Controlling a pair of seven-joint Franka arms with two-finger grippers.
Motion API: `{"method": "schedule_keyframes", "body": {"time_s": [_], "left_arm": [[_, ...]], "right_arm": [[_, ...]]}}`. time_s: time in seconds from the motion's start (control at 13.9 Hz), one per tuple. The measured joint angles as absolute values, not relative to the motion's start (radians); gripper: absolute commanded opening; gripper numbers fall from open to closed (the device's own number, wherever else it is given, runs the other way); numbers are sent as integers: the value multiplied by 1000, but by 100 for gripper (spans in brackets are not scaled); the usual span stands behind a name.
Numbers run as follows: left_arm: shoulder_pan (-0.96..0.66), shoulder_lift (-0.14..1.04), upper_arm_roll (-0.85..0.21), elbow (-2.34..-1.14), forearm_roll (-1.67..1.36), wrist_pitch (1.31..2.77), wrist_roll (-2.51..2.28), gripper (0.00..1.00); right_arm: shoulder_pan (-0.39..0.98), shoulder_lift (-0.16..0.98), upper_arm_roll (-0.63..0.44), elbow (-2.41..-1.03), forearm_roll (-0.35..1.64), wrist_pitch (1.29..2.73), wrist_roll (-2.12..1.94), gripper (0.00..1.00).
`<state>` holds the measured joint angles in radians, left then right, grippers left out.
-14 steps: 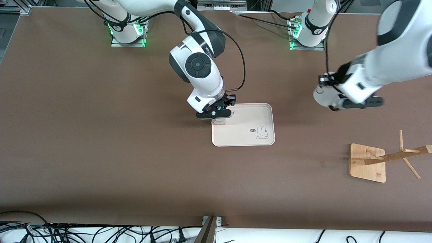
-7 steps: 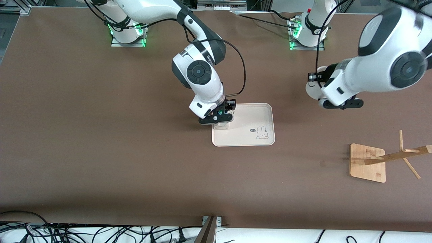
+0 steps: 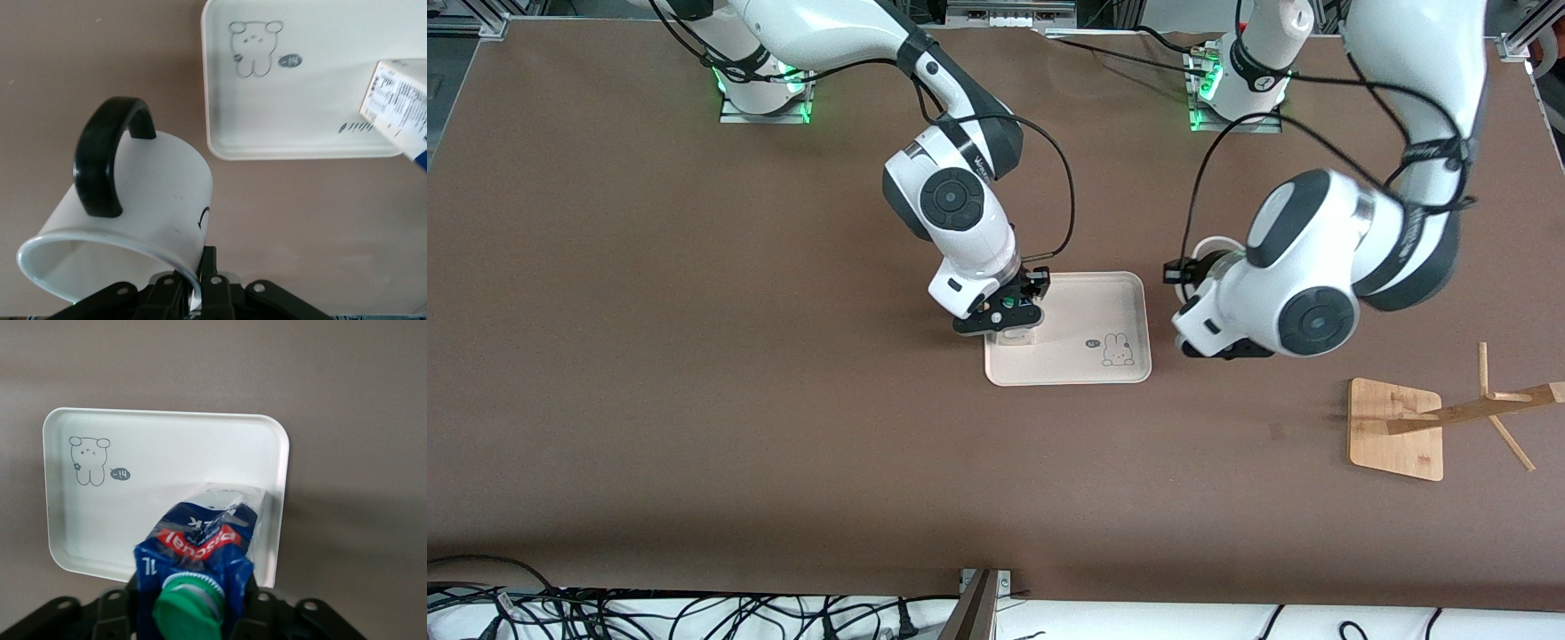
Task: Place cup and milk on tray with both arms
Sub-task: 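Lower the carton onto the tray while the left gripper carries the mug over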
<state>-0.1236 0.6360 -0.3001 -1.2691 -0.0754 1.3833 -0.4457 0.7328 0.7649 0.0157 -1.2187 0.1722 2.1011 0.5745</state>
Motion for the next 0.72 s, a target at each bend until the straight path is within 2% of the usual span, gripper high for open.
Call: {"method": "schedule_keyframes", "body": {"time_s": [0.29, 0.5, 0.72], "left_arm": [[-184, 756, -300, -1239, -83, 1517, -502, 0], [-178, 812, -295, -1237, -163, 1547, -505, 0], [-181, 880, -294, -1236, -208, 1587, -506, 0]], "right_arm": [[732, 746, 13, -1200, 173, 2080, 612, 100], [705, 673, 3, -1187, 192, 1981, 626, 100], [621, 585, -5, -1183, 195, 1882, 612, 100]]}}
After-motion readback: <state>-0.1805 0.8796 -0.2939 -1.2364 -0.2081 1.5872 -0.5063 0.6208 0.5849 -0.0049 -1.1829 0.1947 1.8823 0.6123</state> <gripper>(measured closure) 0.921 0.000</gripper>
